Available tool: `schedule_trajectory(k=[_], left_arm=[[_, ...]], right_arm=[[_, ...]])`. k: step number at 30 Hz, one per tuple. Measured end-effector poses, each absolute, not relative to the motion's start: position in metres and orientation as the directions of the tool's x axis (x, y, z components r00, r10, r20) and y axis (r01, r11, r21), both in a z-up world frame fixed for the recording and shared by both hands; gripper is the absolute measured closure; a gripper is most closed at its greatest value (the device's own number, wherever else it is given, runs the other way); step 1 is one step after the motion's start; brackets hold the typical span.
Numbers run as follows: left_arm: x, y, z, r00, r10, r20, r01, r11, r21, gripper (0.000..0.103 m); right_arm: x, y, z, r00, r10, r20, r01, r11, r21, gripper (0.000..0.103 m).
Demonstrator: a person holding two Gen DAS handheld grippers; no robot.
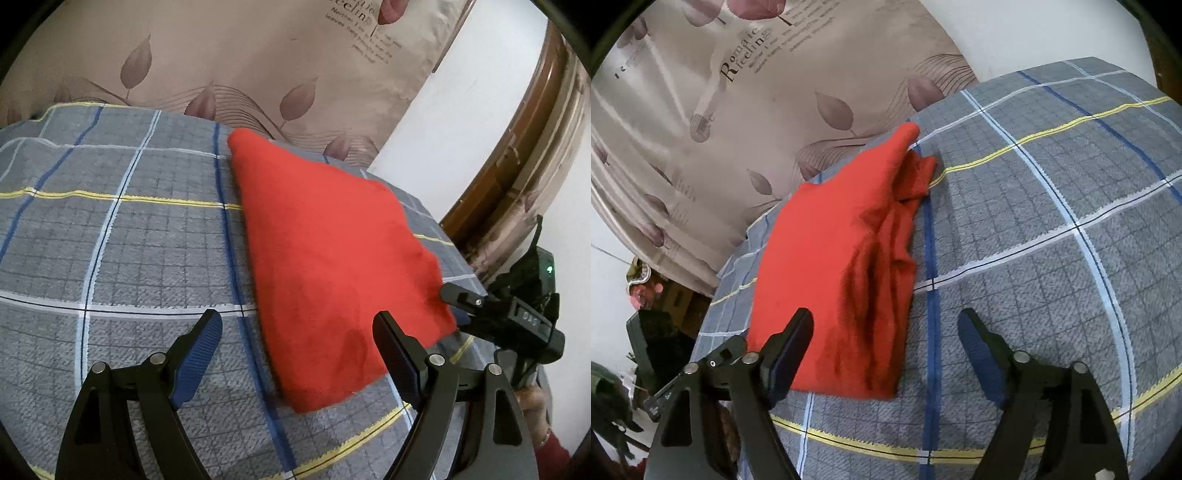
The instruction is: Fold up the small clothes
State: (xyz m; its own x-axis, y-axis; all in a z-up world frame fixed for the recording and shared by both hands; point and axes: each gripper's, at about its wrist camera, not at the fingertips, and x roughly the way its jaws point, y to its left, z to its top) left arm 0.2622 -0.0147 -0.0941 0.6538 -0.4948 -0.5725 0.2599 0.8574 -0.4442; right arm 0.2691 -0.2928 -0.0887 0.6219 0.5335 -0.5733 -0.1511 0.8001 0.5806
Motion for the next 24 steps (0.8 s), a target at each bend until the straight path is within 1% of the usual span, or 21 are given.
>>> schedule_trajectory(k=[2, 5, 10, 15, 18, 20, 22, 24], left_arm=[[0.262, -0.015, -0.093, 0.66, -0.477, -0.58, 0.251, 0.868, -0.428, 0.019], [0.262, -0.018, -0.093, 0.665, -0.452, -0.594, 0.239, 0.883, -0.404, 0.018], [0.262, -0.024, -0.09, 0.666, -0.42, -0.617, 0.239, 0.903, -0.357, 0.017], [0.267, -0.026, -0.081, 0.63, -0.499, -0.595, 0.359, 0.866, -0.347, 0.016], [0.284, -0.028, -0.076, 0.588, -0.528, -0.613, 0.413, 0.847, -0.334, 0.016], [0.302, -0.028, -0.076, 0.534, -0.565, -0.629, 0.448, 0.82, -0.357, 0.016], [0.32, -0.023, -0.077, 0.509, -0.587, -0.63, 0.447, 0.805, -0.389, 0.016], [0.336, -0.016, -0.08, 0.454, -0.653, -0.606, 0.452, 0.755, -0.475, 0.016]], right_arm=[[0.269, -0.293, -0.088, 0.625, 0.531, -0.572, -0.151, 0.801, 0.579, 0.017], [0.268, -0.29, -0.087, 0.629, 0.521, -0.577, -0.152, 0.81, 0.567, 0.012], [0.267, -0.286, -0.086, 0.631, 0.512, -0.583, -0.158, 0.821, 0.549, 0.011], [0.277, -0.289, -0.085, 0.582, 0.574, -0.576, -0.194, 0.786, 0.587, 0.011], [0.289, -0.29, -0.08, 0.573, 0.569, -0.59, -0.212, 0.798, 0.564, 0.011], [0.306, -0.292, -0.081, 0.535, 0.591, -0.604, -0.225, 0.789, 0.572, 0.011], [0.321, -0.295, -0.086, 0.506, 0.612, -0.608, -0.224, 0.774, 0.592, 0.011], [0.333, -0.299, -0.086, 0.493, 0.63, -0.6, -0.232, 0.759, 0.608, 0.011]])
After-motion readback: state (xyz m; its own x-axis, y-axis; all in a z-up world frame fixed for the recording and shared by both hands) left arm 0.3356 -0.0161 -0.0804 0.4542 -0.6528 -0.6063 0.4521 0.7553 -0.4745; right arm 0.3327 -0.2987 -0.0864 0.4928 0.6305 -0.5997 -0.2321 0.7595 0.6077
